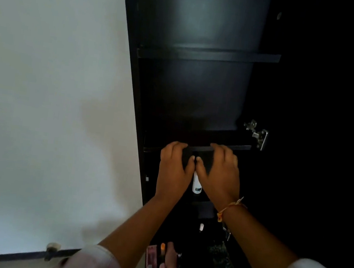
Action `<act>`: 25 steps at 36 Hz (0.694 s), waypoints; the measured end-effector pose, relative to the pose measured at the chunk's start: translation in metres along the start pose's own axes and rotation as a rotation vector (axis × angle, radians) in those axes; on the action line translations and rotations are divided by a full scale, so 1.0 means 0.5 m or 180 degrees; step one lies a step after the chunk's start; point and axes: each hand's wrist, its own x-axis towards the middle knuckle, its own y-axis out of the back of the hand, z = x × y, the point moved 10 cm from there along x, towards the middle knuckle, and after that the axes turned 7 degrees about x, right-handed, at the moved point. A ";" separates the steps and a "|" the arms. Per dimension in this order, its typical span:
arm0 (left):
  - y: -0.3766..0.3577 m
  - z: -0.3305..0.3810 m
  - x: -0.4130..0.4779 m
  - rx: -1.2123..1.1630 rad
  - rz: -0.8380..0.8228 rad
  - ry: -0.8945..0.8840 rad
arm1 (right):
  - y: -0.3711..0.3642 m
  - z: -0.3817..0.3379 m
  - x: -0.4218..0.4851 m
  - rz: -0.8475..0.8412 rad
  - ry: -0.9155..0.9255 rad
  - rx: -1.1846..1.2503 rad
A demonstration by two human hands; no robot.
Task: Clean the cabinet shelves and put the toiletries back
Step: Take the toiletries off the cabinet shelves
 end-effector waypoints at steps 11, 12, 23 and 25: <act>0.089 0.087 0.095 0.0340 0.0499 -0.0688 | 0.076 -0.065 0.109 0.0386 0.0326 -0.0088; 0.103 0.100 0.111 0.0392 0.0571 -0.0752 | 0.090 -0.078 0.128 0.0459 0.0372 -0.0100; 0.172 0.135 0.182 0.0482 0.0941 -0.0880 | 0.166 -0.144 0.212 0.0909 0.0617 -0.0007; 0.146 0.113 0.152 0.0427 0.0802 -0.0875 | 0.133 -0.122 0.182 0.0742 0.0592 0.0029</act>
